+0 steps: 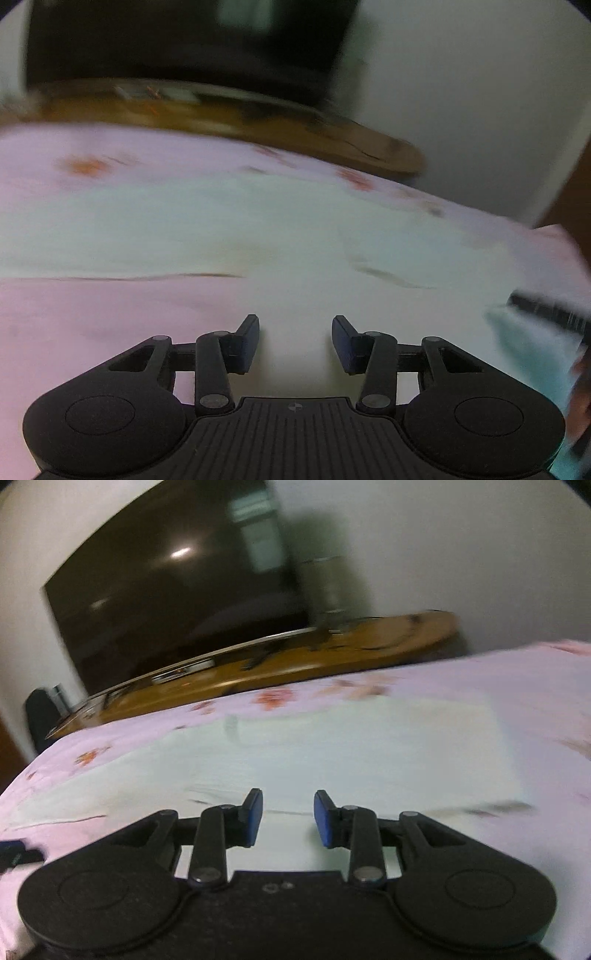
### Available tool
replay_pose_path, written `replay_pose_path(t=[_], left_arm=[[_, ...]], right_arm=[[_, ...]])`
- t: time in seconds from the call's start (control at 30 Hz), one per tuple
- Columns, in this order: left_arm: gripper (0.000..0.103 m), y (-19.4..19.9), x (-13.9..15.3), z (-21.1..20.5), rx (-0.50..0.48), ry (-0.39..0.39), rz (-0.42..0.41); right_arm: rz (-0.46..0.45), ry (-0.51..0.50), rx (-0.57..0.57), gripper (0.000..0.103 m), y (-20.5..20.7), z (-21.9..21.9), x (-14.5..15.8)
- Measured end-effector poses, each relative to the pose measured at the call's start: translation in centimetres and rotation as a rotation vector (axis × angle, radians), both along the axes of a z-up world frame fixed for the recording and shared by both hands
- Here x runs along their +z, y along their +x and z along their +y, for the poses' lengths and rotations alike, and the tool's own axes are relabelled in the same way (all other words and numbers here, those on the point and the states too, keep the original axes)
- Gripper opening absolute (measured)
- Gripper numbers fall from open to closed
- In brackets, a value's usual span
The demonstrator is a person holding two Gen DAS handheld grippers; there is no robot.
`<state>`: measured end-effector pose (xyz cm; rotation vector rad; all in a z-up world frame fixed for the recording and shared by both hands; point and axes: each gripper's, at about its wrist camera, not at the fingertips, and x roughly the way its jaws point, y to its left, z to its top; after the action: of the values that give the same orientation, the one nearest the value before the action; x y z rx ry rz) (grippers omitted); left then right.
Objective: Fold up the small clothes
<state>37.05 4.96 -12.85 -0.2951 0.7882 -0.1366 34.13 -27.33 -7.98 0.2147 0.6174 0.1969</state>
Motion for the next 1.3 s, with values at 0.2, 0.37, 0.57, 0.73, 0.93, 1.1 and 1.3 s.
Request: replay_pose_path(t=[0.2, 0.37, 0.57, 0.73, 0.93, 1.1, 1.3], left_arm=[[0.045, 7.2, -3.2, -3.6, -0.002, -0.253, 0.103], [0.045, 8.9, -4.7, -5.1, 0.063, -0.366, 0.112], [0.003, 10.9, -4.4, -6.6, 0.068, -0.283, 0.107], [0.003, 9.3, -1.0, -4.8, 0.032, -0.268, 0.007], [0.003, 8.9, 1.4, -2.1, 0.028, -0.216, -0.038], [0.003, 7.4, 1.0, 1.0, 0.066, -0.187, -0.022], [0.003, 7.5, -0.7, 3.4, 0.098, -0.200, 0.011]], right_arm=[[0.024, 0.019, -0.107, 0.032, -3.1, -6.3, -0.7], [0.041, 0.034, -0.159, 0.032, -3.9, -9.3, -1.9], [0.058, 0.058, -0.191, 0.033, -3.1, -11.1, -2.9], [0.082, 0.074, -0.170, 0.035, -1.5, -10.8, -3.5], [0.093, 0.060, -0.134, 0.037, 0.1, -9.4, -4.1], [0.094, 0.053, -0.142, 0.037, 1.1, -9.0, -4.2], [0.116, 0.002, -0.127, 0.035, 2.4, -8.6, -4.5]])
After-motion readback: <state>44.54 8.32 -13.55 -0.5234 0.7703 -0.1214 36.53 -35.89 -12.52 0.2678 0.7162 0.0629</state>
